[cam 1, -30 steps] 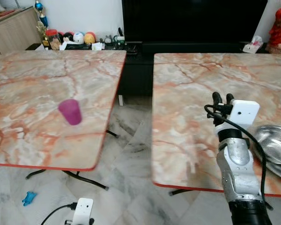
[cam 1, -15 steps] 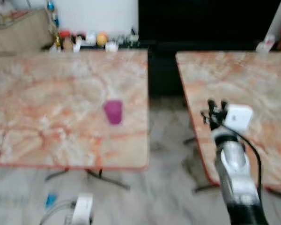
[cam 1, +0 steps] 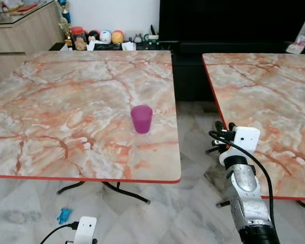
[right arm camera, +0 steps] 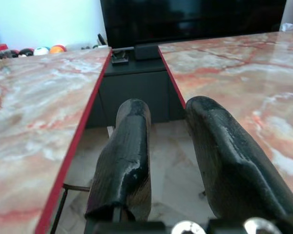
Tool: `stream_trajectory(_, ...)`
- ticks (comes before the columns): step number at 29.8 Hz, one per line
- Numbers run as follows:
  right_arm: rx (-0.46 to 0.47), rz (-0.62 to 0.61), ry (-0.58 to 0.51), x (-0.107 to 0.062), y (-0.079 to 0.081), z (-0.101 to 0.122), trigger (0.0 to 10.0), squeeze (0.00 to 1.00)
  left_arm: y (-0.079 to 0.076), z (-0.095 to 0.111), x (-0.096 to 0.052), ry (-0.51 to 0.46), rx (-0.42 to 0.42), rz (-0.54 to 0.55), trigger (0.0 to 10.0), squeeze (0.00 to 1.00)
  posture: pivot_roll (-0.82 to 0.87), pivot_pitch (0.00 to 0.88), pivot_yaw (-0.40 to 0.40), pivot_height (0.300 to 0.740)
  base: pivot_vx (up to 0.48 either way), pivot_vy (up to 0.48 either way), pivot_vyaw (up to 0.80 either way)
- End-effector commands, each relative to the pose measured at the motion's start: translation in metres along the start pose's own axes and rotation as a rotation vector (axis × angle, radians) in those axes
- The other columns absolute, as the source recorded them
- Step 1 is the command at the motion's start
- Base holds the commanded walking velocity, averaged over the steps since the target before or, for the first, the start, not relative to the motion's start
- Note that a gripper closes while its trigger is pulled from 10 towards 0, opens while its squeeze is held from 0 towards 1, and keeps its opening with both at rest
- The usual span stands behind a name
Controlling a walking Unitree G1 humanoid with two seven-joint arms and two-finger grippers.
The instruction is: Setting the table
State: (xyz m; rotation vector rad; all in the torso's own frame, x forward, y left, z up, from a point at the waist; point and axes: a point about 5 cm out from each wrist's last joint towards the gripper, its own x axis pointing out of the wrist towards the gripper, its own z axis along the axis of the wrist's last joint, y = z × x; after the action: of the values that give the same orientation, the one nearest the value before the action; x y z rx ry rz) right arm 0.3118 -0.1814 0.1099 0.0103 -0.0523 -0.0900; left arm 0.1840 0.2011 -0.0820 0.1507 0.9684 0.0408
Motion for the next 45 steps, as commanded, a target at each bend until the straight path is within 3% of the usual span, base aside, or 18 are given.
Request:
stream_trajectory(1, 0.005, 0.008, 0.037, -0.002, 0.000, -0.011, 10.0, 0.00, 0.000, -0.005, -0.001, 0.020, 0.010, -0.003, 10.0, 0.00, 0.02, 0.000, 0.032, 0.740, 0.000, 0.000, 0.00)
stream_trajectory(5, -0.001, 0.019, 0.096, -0.006, 0.000, -0.026, 10.0, 0.00, 0.001, -0.005, -0.001, 0.020, 0.009, -0.002, 10.0, 0.00, 0.02, 0.000, 0.032, 0.740, 0.000, 0.000, 0.00)
stream_trajectory(12, 0.014, 0.034, 0.276, -0.022, -0.004, -0.071, 10.0, 0.00, 0.001, -0.006, -0.001, 0.021, 0.009, -0.003, 10.0, 0.00, 0.02, 0.000, 0.030, 0.740, 0.000, 0.000, 0.00)
stream_trajectory(21, 0.004, 0.068, 0.409, -0.039, 0.001, -0.102, 10.0, 0.00, 0.001, -0.006, -0.001, 0.022, 0.006, -0.002, 10.0, 0.00, 0.02, 0.000, 0.028, 0.740, 0.000, 0.000, 0.00)
stream_trajectory(28, -0.020, 0.010, 0.643, -0.077, -0.009, -0.145, 10.0, 0.00, 0.000, -0.008, -0.001, 0.024, 0.015, -0.007, 10.0, 0.00, 0.02, 0.000, 0.028, 0.740, 0.000, 0.000, 0.00)
stream_trajectory(30, 0.041, -0.019, 0.737, -0.094, -0.009, -0.159, 10.0, 0.00, 0.000, -0.008, -0.001, 0.026, 0.017, -0.006, 10.0, 0.00, 0.01, 0.000, 0.031, 0.740, 0.000, 0.000, 0.00)
stream_trajectory(32, 0.023, -0.026, 0.799, -0.106, -0.010, -0.168, 10.0, 0.00, 0.001, -0.009, -0.001, 0.025, 0.020, 0.001, 10.0, 0.00, 0.02, 0.000, 0.032, 0.740, 0.000, 0.000, 0.00)
stream_trajectory(34, -0.010, -0.027, 0.861, -0.122, -0.011, -0.177, 10.0, 0.00, 0.006, -0.010, -0.002, 0.014, 0.007, 0.020, 10.0, 0.00, 0.03, 0.000, 0.032, 0.740, 0.000, 0.000, 0.00)
stream_trajectory(39, -0.030, -0.030, 0.925, -0.141, -0.015, -0.186, 10.0, 0.00, 0.024, -0.008, -0.005, -0.071, -0.006, 0.050, 10.0, 0.00, 0.04, 0.000, 0.033, 0.740, 0.000, 0.000, 0.00)
stream_trajectory(45, -0.029, -0.039, 0.971, -0.151, -0.019, -0.191, 10.0, 0.00, 0.043, -0.014, -0.012, -0.146, -0.028, 0.081, 10.0, 0.00, 0.06, 0.000, 0.034, 0.740, 0.000, 0.000, 0.00)
